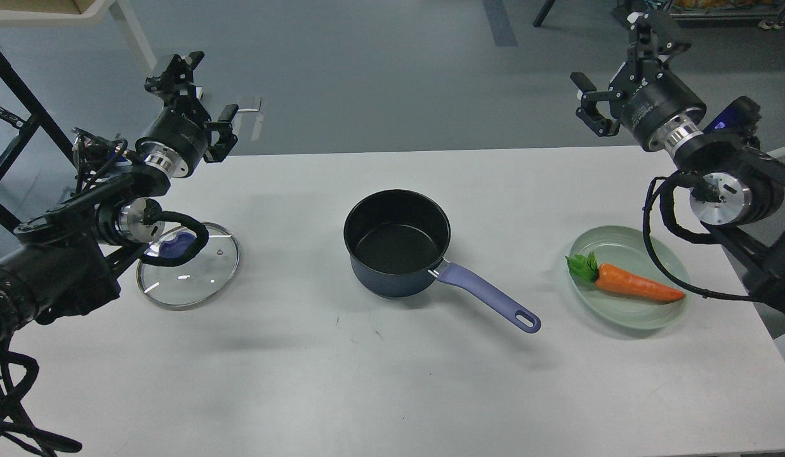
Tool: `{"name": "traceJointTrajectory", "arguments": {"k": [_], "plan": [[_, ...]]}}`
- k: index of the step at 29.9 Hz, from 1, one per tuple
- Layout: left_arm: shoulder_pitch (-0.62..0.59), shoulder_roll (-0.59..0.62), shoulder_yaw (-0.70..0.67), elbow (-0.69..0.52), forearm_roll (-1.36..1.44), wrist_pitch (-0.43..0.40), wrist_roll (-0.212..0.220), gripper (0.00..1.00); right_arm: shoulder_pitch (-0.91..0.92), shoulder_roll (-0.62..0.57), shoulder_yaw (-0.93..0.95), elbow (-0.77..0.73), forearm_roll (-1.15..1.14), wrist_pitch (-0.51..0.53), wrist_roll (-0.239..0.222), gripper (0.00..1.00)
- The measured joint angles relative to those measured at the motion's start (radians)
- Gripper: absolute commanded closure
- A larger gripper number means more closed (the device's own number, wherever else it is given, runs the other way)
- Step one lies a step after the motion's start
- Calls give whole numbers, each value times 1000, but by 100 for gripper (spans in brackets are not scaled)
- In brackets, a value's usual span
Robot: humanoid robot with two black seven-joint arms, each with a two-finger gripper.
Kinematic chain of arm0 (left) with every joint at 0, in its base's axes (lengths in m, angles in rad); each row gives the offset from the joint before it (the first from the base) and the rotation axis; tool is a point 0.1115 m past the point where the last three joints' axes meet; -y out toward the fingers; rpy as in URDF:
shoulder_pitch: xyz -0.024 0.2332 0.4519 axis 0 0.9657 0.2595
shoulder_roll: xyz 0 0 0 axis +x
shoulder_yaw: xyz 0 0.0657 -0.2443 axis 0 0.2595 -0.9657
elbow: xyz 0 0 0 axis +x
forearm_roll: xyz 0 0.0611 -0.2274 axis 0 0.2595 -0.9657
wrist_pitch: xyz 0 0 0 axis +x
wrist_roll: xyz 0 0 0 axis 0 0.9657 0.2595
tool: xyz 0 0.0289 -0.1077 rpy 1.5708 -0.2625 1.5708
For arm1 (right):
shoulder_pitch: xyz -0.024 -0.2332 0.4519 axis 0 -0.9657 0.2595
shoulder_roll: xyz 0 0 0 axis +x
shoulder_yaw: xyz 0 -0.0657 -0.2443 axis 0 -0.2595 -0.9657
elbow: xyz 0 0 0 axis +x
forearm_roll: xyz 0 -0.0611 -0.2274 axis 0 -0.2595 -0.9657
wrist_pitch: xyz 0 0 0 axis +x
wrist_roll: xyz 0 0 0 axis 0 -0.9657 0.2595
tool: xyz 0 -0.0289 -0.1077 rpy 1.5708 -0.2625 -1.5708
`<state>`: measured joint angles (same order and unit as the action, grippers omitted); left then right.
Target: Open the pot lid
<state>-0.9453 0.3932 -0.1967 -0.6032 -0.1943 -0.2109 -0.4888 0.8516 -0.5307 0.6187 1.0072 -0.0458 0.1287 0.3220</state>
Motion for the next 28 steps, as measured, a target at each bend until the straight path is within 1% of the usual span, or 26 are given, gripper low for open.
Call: {"name": "traceJointTrajectory", "arguments": {"k": [3, 6, 8, 11, 14, 17, 28], "plan": [[0, -8, -3, 0, -57, -9, 0, 1, -27, 48, 49, -34, 3, 1, 47, 0], [0, -12, -21, 1, -104, -28, 0, 1, -42, 87, 82, -71, 8, -1, 62, 0], [7, -16, -43, 1, -116, -47, 0, 1, -58, 106, 108, -89, 24, -1, 64, 0], [22, -22, -76, 1, -120, -65, 0, 1, -93, 139, 158, -103, 107, 1, 64, 0], [43, -44, -100, 0, -120, -71, 0, 1, -117, 180, 185, -105, 173, 2, 62, 0], [67, -51, -113, 0, -120, -71, 0, 1, -126, 206, 195, -105, 189, 2, 62, 0], [101, -40, -118, -1, -119, -66, 0, 1, -129, 221, 196, -146, 192, 3, 64, 0]]}}
